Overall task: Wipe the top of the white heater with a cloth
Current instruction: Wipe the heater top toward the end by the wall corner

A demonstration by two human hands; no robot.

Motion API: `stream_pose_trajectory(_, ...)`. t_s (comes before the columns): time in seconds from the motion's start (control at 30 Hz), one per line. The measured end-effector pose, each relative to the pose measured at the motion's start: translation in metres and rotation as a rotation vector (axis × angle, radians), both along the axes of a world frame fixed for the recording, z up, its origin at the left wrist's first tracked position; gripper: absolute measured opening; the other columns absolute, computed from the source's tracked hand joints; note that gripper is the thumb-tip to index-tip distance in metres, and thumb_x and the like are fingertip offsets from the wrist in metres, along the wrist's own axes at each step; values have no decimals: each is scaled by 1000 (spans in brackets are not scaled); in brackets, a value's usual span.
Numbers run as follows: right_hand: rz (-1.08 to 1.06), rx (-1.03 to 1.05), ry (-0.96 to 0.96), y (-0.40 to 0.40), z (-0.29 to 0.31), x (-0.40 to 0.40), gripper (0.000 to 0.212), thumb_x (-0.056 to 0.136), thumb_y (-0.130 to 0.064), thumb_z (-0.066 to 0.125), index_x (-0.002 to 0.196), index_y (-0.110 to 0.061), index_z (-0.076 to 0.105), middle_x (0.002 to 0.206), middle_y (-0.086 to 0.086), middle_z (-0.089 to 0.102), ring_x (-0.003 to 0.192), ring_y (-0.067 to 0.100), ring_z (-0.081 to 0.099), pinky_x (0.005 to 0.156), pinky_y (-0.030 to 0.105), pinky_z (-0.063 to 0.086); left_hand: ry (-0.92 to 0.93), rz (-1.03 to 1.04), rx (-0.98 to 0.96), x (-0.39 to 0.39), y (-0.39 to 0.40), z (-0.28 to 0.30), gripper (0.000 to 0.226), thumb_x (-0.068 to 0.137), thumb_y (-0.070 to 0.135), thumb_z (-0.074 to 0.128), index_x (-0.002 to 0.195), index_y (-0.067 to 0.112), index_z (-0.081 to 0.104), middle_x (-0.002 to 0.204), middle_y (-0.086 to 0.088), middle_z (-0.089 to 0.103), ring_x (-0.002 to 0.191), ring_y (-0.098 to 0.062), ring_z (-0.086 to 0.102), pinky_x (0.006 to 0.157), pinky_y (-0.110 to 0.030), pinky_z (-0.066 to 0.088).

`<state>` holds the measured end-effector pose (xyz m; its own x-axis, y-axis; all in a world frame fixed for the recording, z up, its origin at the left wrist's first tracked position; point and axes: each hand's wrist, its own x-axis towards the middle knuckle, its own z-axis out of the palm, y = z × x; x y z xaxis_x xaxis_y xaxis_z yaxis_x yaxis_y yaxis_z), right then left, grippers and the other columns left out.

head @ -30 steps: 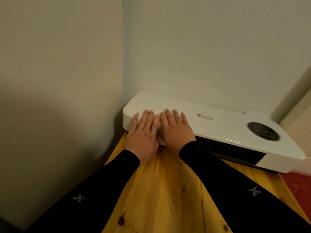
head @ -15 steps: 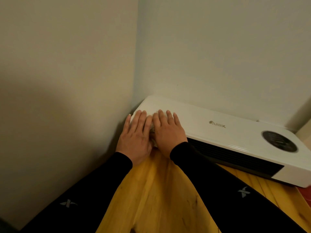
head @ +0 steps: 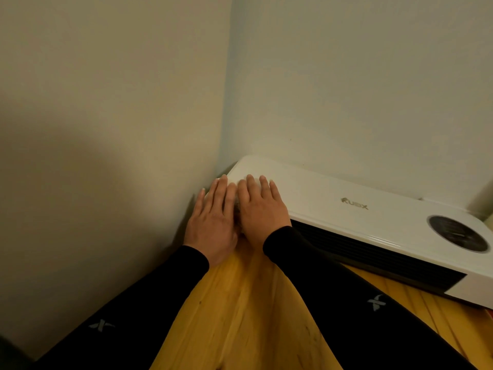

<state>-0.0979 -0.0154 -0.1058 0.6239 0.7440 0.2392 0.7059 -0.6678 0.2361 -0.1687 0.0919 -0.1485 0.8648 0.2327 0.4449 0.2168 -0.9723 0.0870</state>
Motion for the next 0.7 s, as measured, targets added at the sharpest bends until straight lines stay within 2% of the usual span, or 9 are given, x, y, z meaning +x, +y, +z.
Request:
stream_pose_trajectory(0.1,14,-15,4,-3,2,1,61,106,-33,24,158,-5,9,166,20,11,153,43,10,123,51,9,-25,9,-155,-2,-13,4,77,96,33,37,154,16,-10,163,-12,-11,150,-26,-10,121,-41,-1)
stream_pose_trajectory(0.23,63,-46,21,-12,7,3,61,106,-34,23,159,-8,5,167,18,9,154,41,5,124,51,9,-81,-22,-610,-4,-39,13,83,97,23,48,153,25,-13,161,-8,-22,149,-30,3,115,-37,22)
stream_pose_trajectory(0.3,71,-54,42,-20,9,4,62,107,-36,22,160,-11,2,168,16,5,154,40,1,124,50,6,-96,-22,-732,-4,-51,17,84,98,21,47,152,25,-17,159,-8,-28,149,-29,1,113,-32,22)
stream_pose_trajectory(0.4,58,-53,68,-35,10,5,63,107,-38,24,160,-17,-4,169,12,1,155,36,-3,124,50,4,-129,-11,-834,-1,-62,23,77,102,21,40,152,23,-18,158,-9,-30,149,-27,-11,111,-27,14)
stream_pose_trajectory(0.47,48,-55,75,-44,10,5,64,107,-38,23,160,-19,-7,169,11,-2,155,34,-4,124,51,4,-133,7,-886,-1,-67,27,74,102,20,37,152,21,-18,157,-10,-31,148,-27,-15,117,-34,10)
stream_pose_trajectory(0.57,51,-64,81,-58,10,4,63,107,-36,19,160,-18,-11,169,10,-6,155,32,-7,124,49,3,-144,15,-933,-1,-77,33,72,103,20,35,152,19,-17,157,-11,-31,148,-31,-15,121,-43,11)
stream_pose_trajectory(0.7,59,-102,91,-77,12,3,63,107,-31,19,159,-15,-13,169,8,-11,155,28,-10,126,46,2,-156,33,-992,0,-87,36,68,104,25,30,152,18,-19,155,-15,-34,148,-34,-12,121,-45,12)
